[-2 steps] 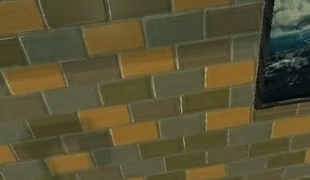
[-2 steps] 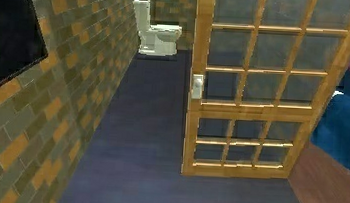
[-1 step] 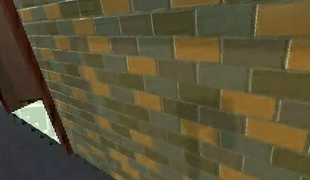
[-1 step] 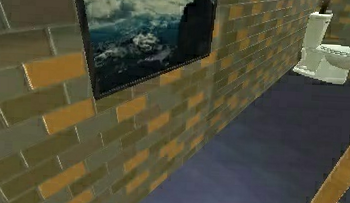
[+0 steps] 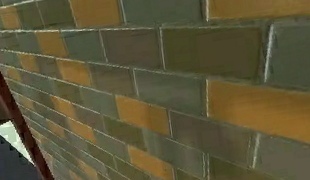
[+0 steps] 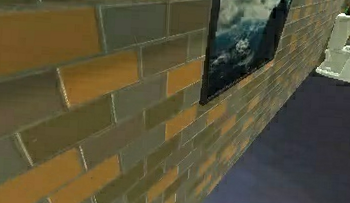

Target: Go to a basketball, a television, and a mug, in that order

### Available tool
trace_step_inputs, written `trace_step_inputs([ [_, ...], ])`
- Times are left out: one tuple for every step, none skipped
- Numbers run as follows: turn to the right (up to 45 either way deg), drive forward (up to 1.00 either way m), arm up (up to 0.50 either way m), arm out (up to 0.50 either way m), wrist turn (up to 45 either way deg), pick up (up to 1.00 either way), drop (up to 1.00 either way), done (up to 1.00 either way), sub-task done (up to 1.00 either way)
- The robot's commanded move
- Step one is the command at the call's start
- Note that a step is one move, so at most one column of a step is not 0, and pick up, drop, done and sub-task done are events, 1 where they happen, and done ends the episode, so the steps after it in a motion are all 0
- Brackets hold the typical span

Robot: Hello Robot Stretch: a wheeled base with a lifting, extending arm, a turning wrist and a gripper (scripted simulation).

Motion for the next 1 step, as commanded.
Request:
trace_step_inputs([
  [-45.0,0.00,0.00,0.00,0.0,0.00,0.00,0.00,0.00],
])
